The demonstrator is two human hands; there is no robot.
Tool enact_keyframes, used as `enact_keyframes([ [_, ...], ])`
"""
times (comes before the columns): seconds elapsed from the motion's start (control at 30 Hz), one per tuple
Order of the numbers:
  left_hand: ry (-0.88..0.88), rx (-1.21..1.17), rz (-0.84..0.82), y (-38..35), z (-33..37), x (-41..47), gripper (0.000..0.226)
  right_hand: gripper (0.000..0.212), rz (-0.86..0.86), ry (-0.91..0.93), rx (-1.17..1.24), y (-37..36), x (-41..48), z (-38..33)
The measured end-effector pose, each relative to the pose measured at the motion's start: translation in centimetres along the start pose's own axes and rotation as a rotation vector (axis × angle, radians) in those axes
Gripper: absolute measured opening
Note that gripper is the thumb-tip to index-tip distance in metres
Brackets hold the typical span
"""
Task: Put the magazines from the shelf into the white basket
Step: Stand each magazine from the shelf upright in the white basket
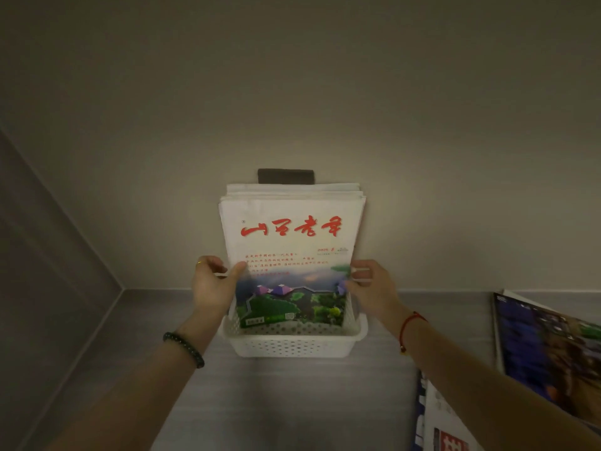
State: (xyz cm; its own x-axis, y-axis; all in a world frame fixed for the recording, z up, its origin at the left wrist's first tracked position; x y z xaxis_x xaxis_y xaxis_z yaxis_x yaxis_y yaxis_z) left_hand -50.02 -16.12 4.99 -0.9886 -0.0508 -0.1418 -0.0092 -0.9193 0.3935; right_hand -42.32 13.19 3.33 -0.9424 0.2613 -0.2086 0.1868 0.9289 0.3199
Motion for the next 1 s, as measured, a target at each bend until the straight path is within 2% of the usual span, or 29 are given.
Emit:
enact_keyframes([
  [0.1, -0.035, -0.049, -0.018, -0.7, 0.2, -2.5, 0.024, 0.035, -0.033, 0.002, 0.008, 2.9, -2.1, 0.8],
  [0.27, -0.158, -0.04, -0.158, -5.5, 0.4, -9.2, 0.021, 0.03, -0.002, -0.055, -0.047, 10.7, -8.0, 5.6],
  [0.43, -0.1, -0.033, -0.428, -14.2, -1.6, -15.9, 0.026, 0.033, 0.108, -0.185, -0.088, 18.4, -14.4, 12.5],
  [0.53, -0.074, 0.061, -0.609, -19.3, -2.6, -19.8, 0.019, 0.043, 0.08, -0.286, -0.154, 20.9, -17.7, 16.5],
  [0.6, -0.006, 0.13, -0.643, -21.7, -3.8, -22.4, 0.017, 0.055, 0.031, -0.339, -0.245, 21.4, -19.1, 18.8],
  [0.67, 0.153, 0.133, -0.621, -23.0, -6.1, -25.5, 0.018, 0.065, -0.027, -0.36, -0.262, 21.0, -20.1, 20.6],
  [0.77, 0.373, 0.08, -0.587, -24.2, -9.7, -30.5, 0.013, 0.073, -0.221, -0.317, -0.428, 18.7, -20.1, 22.1],
  [0.87, 0.536, -0.101, -0.51, -24.9, -11.9, -34.1, 0.02, 0.092, -0.26, -0.258, -0.667, 18.0, -19.1, 22.9],
  [0.93, 0.604, -0.204, -0.495, -25.7, -12.4, -35.4, 0.014, 0.094, -0.286, -0.215, -0.84, 17.4, -18.4, 22.9],
  [1.0, 0.604, -0.206, -0.501, -26.5, -12.3, -36.0, 0.011, 0.09, -0.263, -0.17, -0.896, 17.2, -17.9, 22.4],
])
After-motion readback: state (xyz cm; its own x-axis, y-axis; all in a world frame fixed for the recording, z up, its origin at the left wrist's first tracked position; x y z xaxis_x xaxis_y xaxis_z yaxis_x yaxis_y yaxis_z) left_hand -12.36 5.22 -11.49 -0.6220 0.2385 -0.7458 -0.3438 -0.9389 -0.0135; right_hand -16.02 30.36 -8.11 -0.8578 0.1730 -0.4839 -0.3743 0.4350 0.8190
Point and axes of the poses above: each hand's wrist, its own x-axis towards the middle knuckle, its own y-axis out of the back of the hand, z = x × y, the point moved 9 cm from there along x, towards the middle knuckle, and after that the axes turned 12 degrees about -z, right-handed, at the moved point
